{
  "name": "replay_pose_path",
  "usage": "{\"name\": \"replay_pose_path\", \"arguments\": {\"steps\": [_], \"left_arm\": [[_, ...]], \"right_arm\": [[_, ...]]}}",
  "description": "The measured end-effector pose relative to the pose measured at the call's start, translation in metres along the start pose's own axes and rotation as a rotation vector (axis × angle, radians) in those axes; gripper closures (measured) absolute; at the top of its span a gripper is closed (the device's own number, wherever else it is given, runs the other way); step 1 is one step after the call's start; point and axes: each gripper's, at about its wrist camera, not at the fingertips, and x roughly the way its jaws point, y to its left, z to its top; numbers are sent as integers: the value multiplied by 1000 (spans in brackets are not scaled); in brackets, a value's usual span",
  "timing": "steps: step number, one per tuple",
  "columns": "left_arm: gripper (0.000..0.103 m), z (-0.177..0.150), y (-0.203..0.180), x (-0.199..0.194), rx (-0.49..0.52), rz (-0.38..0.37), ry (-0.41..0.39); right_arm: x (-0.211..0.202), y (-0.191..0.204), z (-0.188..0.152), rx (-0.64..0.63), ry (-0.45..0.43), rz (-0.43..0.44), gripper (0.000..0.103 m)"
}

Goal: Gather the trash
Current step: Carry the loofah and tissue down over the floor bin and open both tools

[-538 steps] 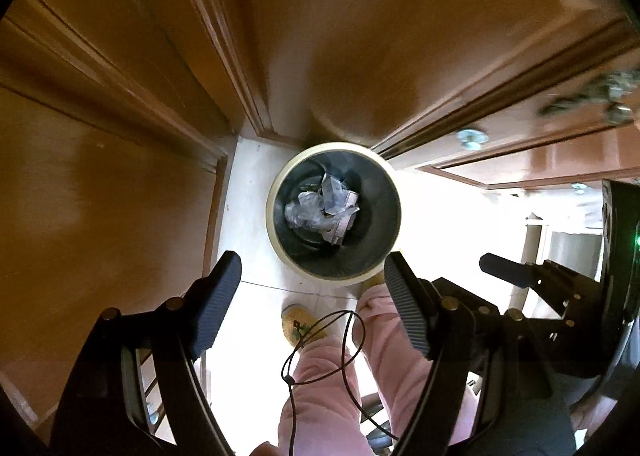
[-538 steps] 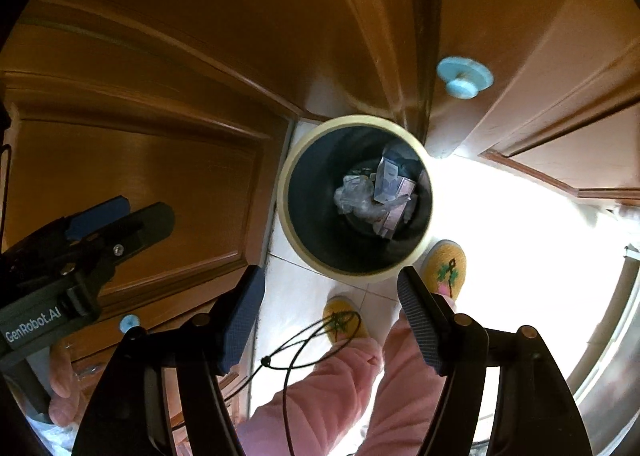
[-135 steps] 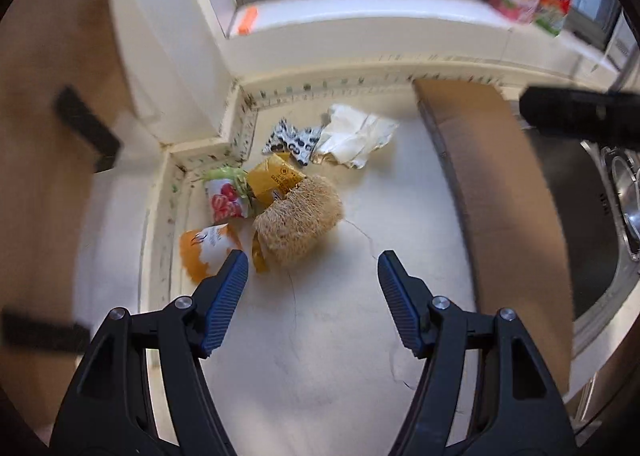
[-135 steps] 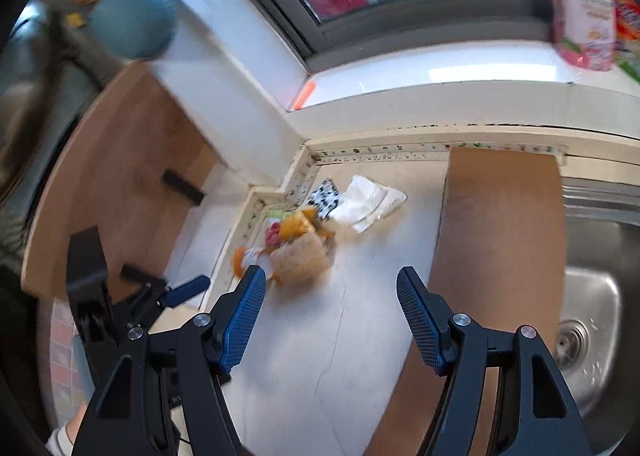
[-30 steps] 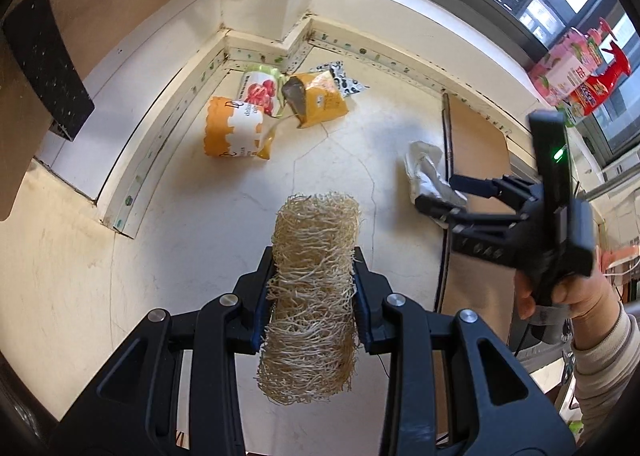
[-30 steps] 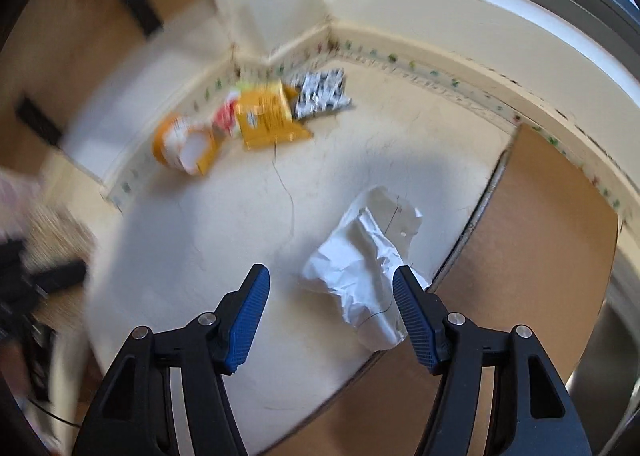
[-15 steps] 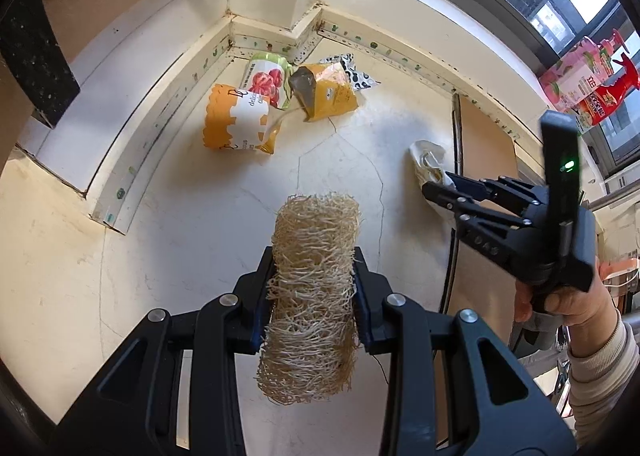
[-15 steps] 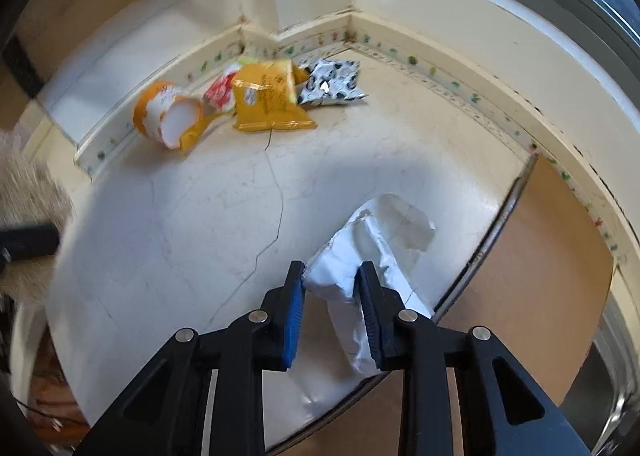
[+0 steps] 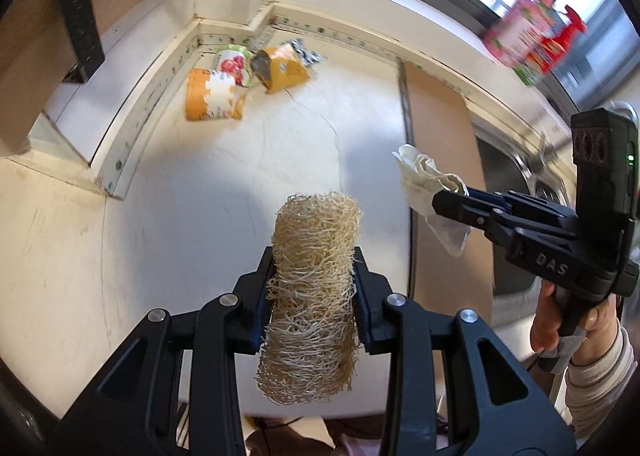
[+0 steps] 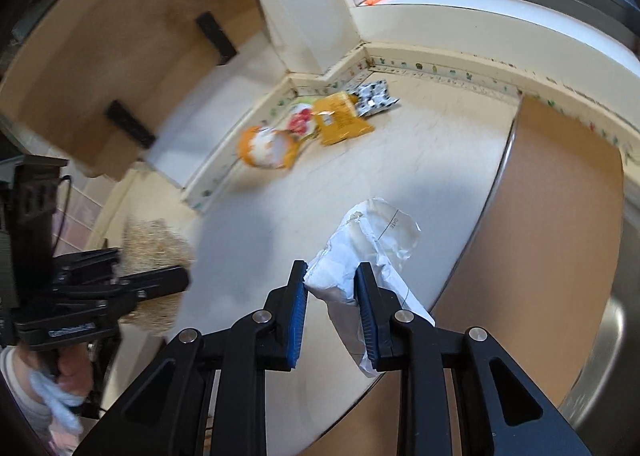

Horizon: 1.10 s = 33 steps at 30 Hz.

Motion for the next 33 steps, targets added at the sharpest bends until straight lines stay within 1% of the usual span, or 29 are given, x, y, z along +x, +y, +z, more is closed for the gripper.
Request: {"name": "replay_pose_path", "arguments": {"steps": [4, 7, 13, 17, 19, 22, 26, 29, 33], "left_arm": [[72, -41, -7, -23, 84, -26, 10], [72, -68, -9, -36, 132, -38, 20], [72, -137, -10, -63, 221, -67, 51], [72, -185, -11, -72, 261, -84, 91], [72, -208, -12, -74, 279, -88, 115], [72, -243, -14, -75, 305, -93, 152], [72, -280, -15, -67, 311, -90, 199], [72, -299, -14, -57, 308, -76, 230], [72, -322, -9, -38, 302, -45, 263]], "right_arm": [[-29, 46, -49, 24, -37, 5, 79], [-44, 78, -92, 60, -58, 1, 79], [-63, 123, -175, 124, -88, -3, 79], [-71, 147, -233, 166, -91, 1, 79], [-74, 156, -262, 189, -88, 1, 79], [-75, 162, -297, 222, -73, 6, 79], [-71, 167, -340, 259, -32, -5, 79], [-66, 168, -366, 281, -4, -12, 79], [-50, 163, -388, 294, 27, -24, 79]]}}
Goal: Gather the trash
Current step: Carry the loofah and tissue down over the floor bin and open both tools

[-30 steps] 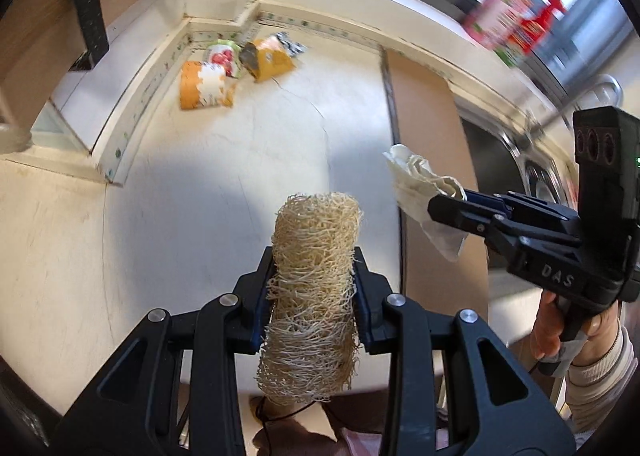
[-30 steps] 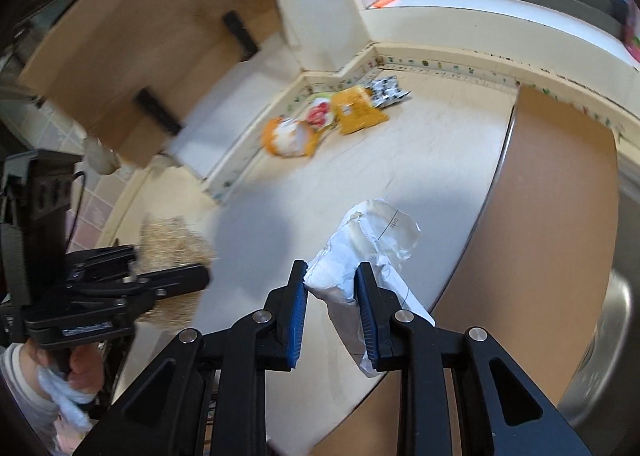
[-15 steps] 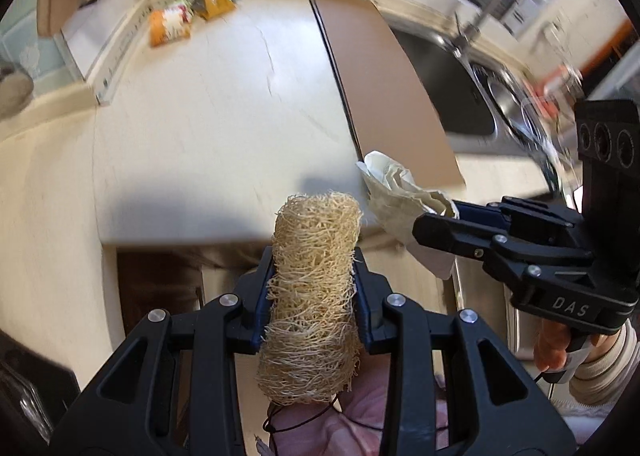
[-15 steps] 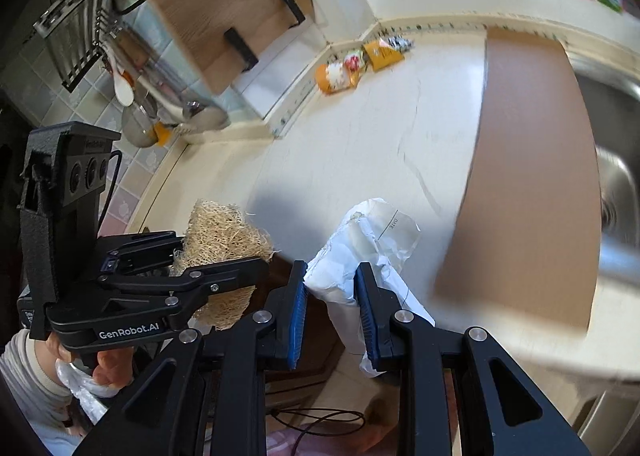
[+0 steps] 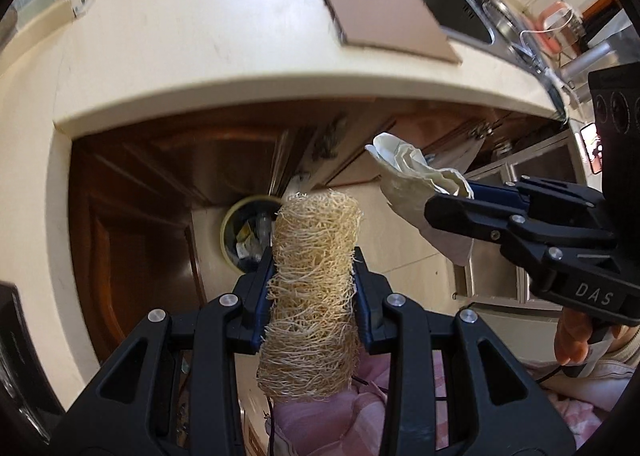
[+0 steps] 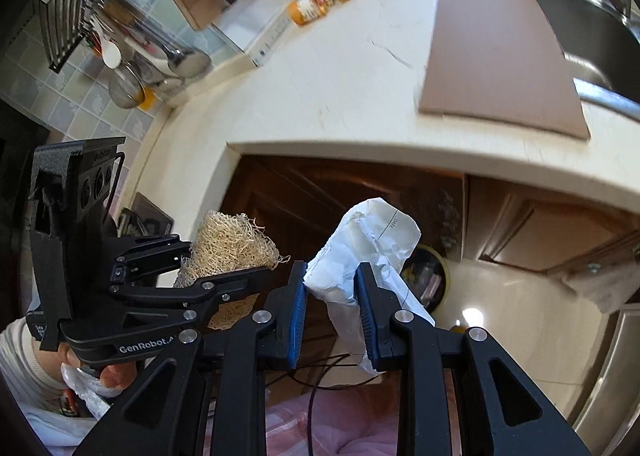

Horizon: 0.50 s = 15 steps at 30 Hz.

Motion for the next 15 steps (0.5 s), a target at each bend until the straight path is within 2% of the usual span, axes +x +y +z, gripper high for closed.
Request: {"name": "replay_pose_path", "arguments": {"steps": [7, 15], "left_arm": [[72, -15, 11, 50, -63, 45, 39], [72, -36, 30, 129, -146, 91, 84]], "right_arm": [[55, -32, -16, 43, 48, -17, 79], [133, -70, -46, 86, 115, -15, 79]]}}
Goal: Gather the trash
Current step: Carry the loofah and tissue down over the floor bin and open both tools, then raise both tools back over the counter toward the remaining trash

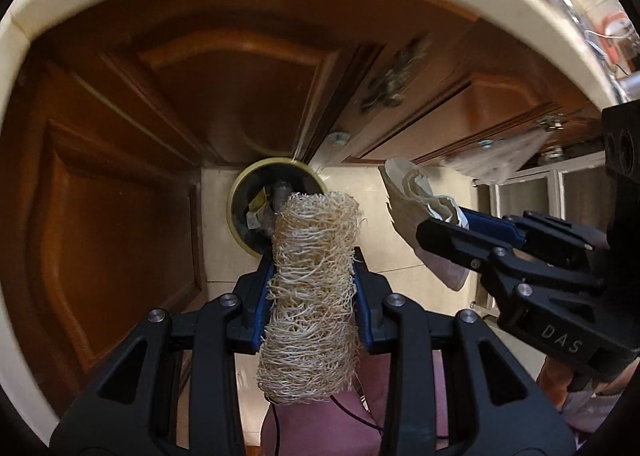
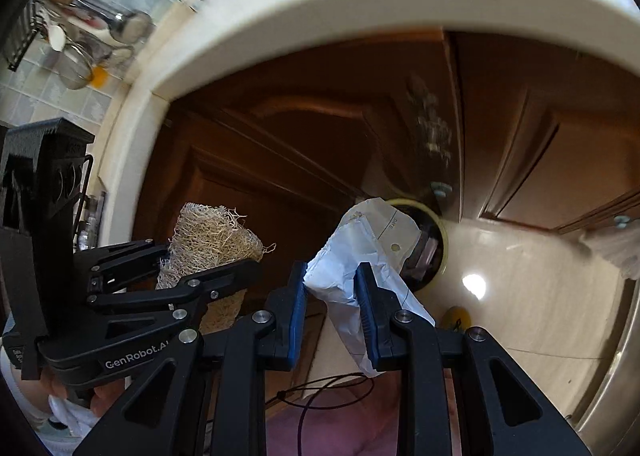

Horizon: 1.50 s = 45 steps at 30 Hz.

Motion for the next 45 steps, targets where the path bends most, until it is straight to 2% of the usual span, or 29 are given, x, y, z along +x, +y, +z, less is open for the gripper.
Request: {"name": "replay_pose_path", "arguments": {"steps": [7, 13, 19, 23, 25, 30, 38, 45], "left_arm": [[72, -12, 16, 74, -91, -5, 23], [72, -4, 35, 130, -141, -9, 4], [70, 3, 64, 172, -178, 0, -13], [64, 4, 74, 191, -166, 39, -1], [55, 3, 80, 198, -170, 30, 17], [37, 1, 92, 208, -219, 17, 47], [37, 1, 93, 195, -251, 33, 45], [37, -1, 86, 140, -260, 36, 10]], "right_arm": [[81, -41, -11, 68, 49, 8, 79], [156, -76, -15, 150, 90, 16, 79], [209, -90, -11, 173, 95, 17, 78], [235, -97, -4, 182, 79, 10, 74], [243, -99, -1, 191, 76, 5, 67], [252, -106, 4, 188, 75, 2, 63], [232, -105, -2, 163, 96, -20, 62], [188, -88, -10, 103, 95, -46, 62]]}}
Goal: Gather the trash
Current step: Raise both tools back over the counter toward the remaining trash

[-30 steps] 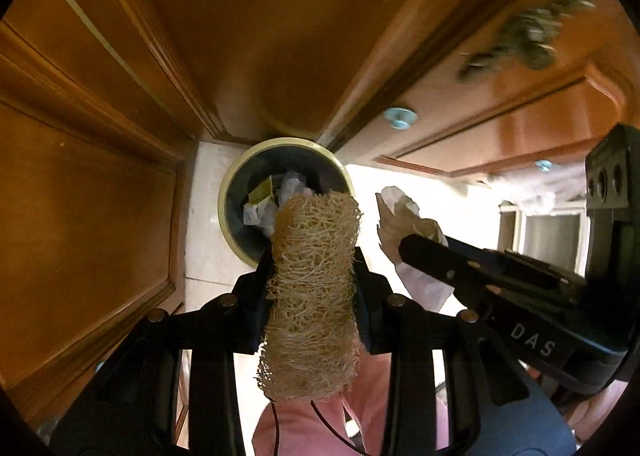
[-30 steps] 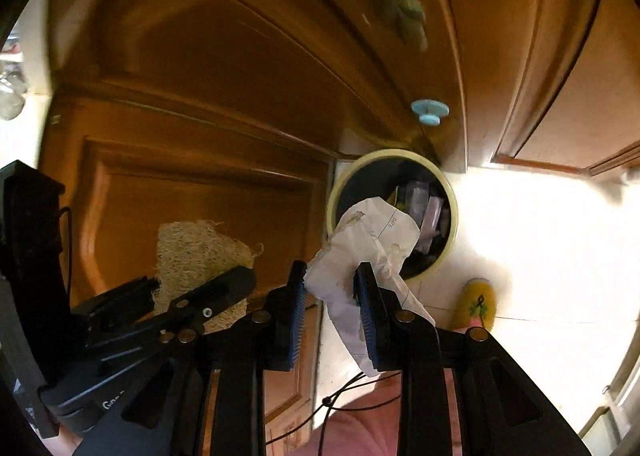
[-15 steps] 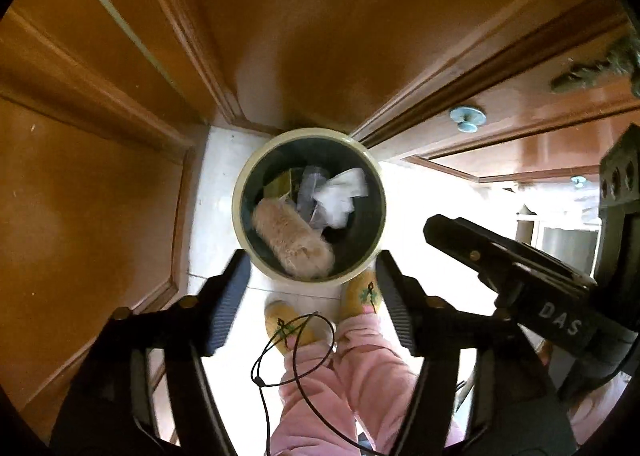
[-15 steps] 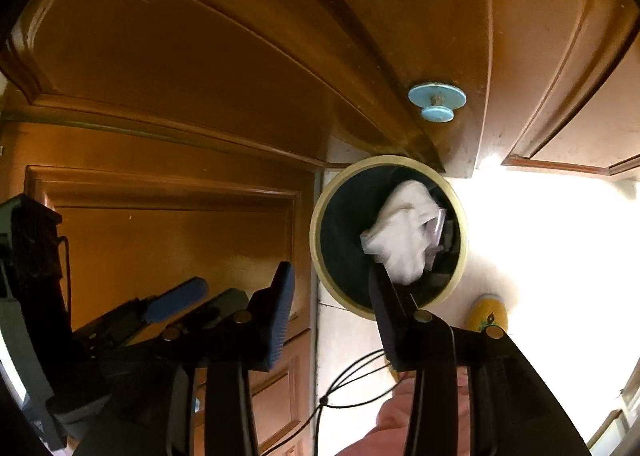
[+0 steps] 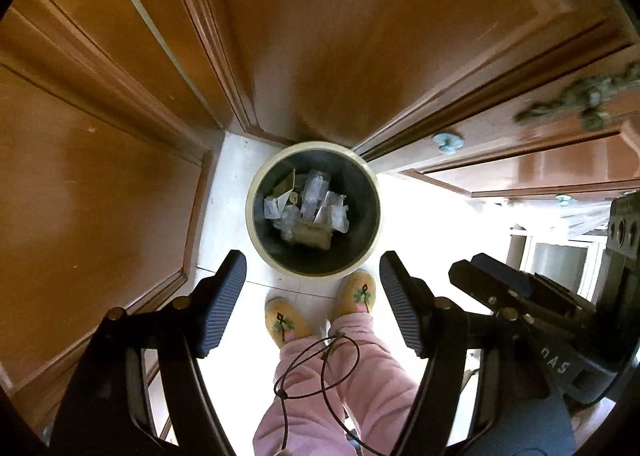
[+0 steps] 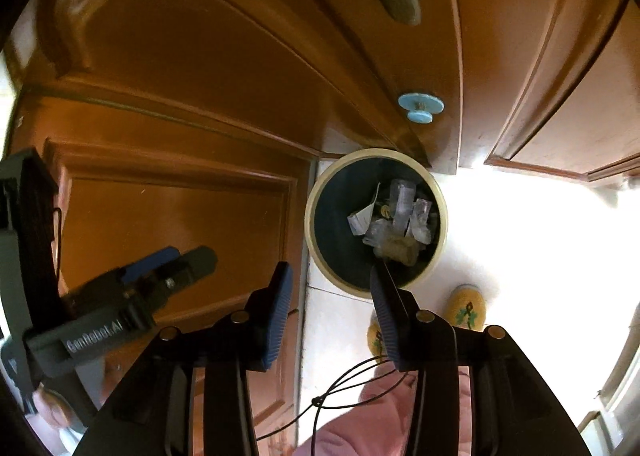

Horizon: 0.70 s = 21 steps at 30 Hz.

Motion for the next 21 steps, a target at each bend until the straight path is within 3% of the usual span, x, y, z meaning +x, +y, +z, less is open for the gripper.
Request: {"name": "replay_pose_path", "arguments": {"steps": [13, 21], "left_arm": [[37, -16, -28, -151, 60, -21, -136], [37, -10, -48, -256, 127, -53, -299]], "right_arm": [[-144, 59, -35, -52, -133, -11, 62], [-253, 119, -45, -74, -283, 0, 60]]}}
